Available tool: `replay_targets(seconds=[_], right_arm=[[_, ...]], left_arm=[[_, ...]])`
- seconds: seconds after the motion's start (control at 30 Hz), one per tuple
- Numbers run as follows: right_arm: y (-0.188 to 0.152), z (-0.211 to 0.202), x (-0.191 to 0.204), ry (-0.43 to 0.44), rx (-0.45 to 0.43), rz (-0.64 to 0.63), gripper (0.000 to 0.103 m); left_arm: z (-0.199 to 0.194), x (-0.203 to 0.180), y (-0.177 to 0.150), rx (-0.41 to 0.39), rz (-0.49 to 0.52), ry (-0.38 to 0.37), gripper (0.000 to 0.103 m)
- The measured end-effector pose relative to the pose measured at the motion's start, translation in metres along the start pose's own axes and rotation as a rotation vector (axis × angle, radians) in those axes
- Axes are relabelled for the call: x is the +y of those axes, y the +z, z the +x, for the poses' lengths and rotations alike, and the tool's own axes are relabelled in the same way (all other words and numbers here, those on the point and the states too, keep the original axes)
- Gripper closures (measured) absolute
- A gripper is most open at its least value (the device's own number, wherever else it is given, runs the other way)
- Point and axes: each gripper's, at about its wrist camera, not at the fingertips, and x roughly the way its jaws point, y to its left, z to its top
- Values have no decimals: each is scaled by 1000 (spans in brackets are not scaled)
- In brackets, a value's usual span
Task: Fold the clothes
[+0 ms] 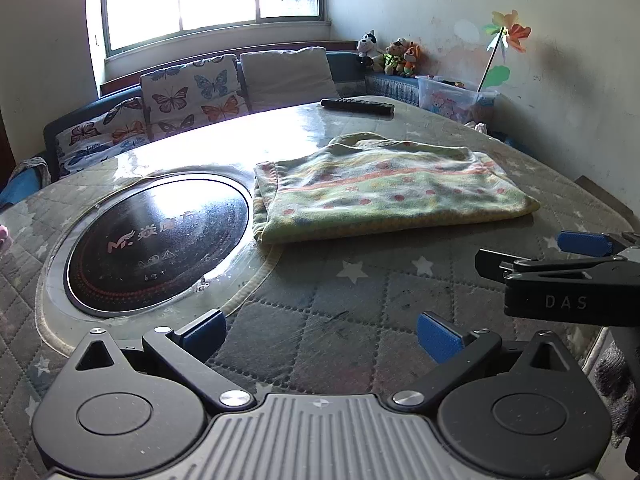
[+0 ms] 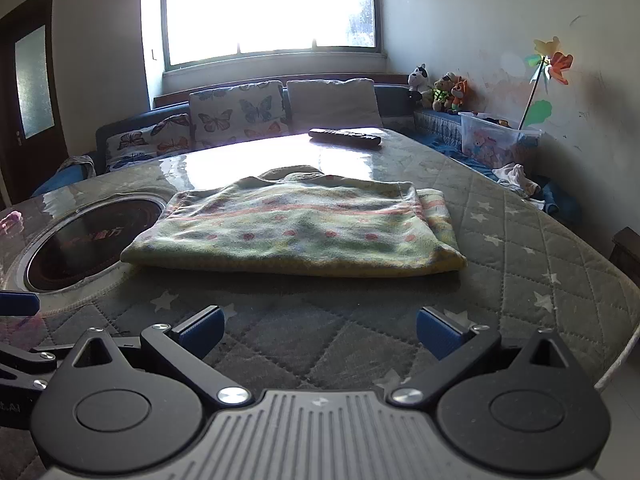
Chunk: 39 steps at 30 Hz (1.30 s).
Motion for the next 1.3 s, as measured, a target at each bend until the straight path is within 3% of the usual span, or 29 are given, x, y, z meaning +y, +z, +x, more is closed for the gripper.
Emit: replay_targets(seconds=[1.3], right_arm=[[13,24,-2,-29,37,25,0]], left_arm=[[21,1,23,3,69,13,0]])
